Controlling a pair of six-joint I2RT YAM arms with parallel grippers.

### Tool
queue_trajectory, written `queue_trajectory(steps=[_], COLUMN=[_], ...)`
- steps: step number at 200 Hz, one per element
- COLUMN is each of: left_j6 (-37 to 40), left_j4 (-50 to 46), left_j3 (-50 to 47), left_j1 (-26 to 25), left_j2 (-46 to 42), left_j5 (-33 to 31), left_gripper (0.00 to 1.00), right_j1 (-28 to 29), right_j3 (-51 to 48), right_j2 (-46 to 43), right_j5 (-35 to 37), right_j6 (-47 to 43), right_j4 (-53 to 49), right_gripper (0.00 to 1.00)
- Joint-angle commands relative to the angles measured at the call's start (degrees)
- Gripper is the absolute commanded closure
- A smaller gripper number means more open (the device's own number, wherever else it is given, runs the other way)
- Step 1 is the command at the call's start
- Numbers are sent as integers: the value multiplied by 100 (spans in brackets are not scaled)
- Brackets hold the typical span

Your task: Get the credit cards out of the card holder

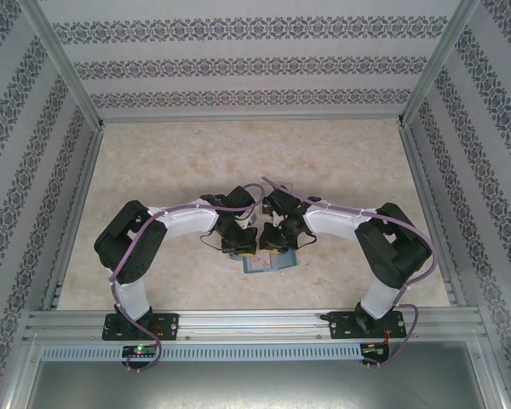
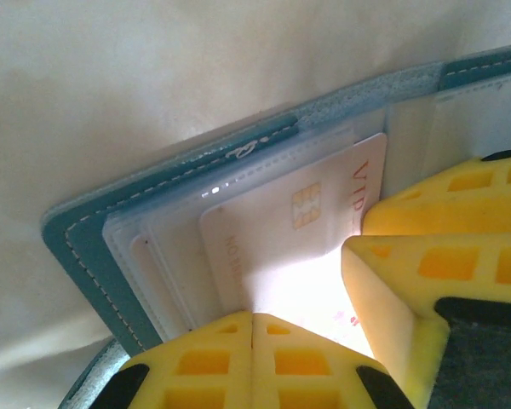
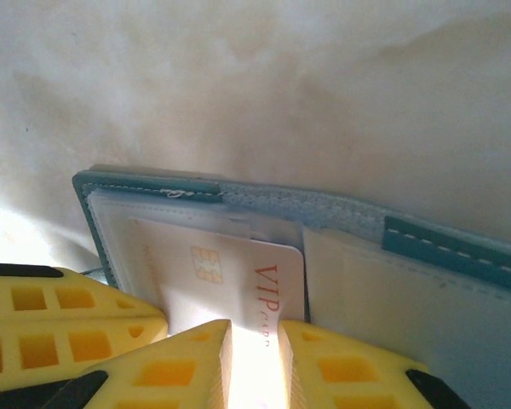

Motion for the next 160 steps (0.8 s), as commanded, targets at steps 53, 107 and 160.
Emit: queue_trajectory(steps=[53, 107, 160], left_j6=[82, 143, 146], left_j4=[-107, -188, -258], left_j3=[5, 12, 17], left_j1=[-70, -70, -70], left_j2=[-19, 50, 98], left_j5=[-57, -87, -162], left_gripper=[100, 100, 100], right_j1=[20, -38, -115], right_j3=[96, -35, -202], right_j2=[-139, -457, -503], right_j5=[650, 400, 319], right_j6=[-205, -67, -80], right_j4=[-498, -258, -307], right_gripper=[75, 68, 65])
